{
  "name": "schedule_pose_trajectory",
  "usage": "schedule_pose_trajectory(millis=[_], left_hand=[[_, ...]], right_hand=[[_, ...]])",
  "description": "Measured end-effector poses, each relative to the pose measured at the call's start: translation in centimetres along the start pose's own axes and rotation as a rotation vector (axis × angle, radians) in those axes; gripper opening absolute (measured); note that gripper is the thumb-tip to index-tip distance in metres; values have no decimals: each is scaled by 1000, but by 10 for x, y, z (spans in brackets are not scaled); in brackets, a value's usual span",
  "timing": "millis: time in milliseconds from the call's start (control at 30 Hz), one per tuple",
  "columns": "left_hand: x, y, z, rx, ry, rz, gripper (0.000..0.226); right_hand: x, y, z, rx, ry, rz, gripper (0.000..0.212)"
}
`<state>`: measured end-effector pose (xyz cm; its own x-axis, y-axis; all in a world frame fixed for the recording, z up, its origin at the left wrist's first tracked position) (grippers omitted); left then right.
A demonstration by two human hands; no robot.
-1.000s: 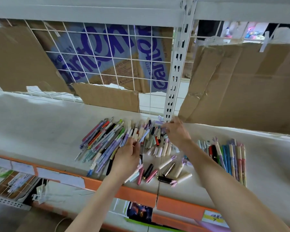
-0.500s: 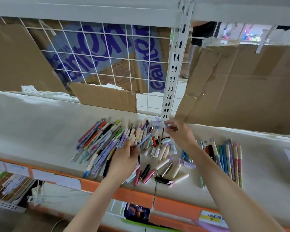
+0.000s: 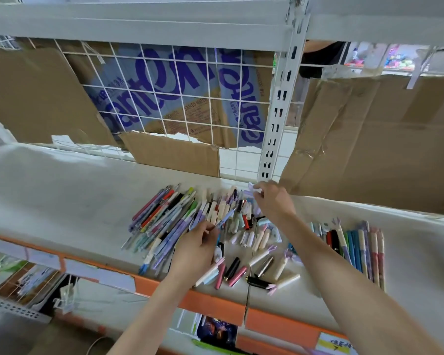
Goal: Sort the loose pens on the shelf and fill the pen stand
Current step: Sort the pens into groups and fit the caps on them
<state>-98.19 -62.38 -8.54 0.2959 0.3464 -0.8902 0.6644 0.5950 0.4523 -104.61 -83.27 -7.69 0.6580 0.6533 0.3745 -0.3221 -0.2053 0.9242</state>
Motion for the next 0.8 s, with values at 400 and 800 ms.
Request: schedule_pose_trajectory(millis=[400,800], left_hand=[[-10,0,5,-29,-92,42,20],[3,2,9,5,-55,14,14]], right_hand=[[2,-20,40,95,-122,-374,19],[-10,4,-29,102,-55,668,12]])
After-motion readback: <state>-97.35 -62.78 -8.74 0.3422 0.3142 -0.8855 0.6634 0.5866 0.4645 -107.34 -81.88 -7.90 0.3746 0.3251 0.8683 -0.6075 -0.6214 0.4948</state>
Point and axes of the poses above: each hand's wrist, its own z-axis towards the middle knuckle, its own y-axis out of the back of the hand, x = y × z, the point moved 9 cm from there along z, towards the middle knuckle, and after that the axes turned 8 degrees about -z, right-handed, at the moved point
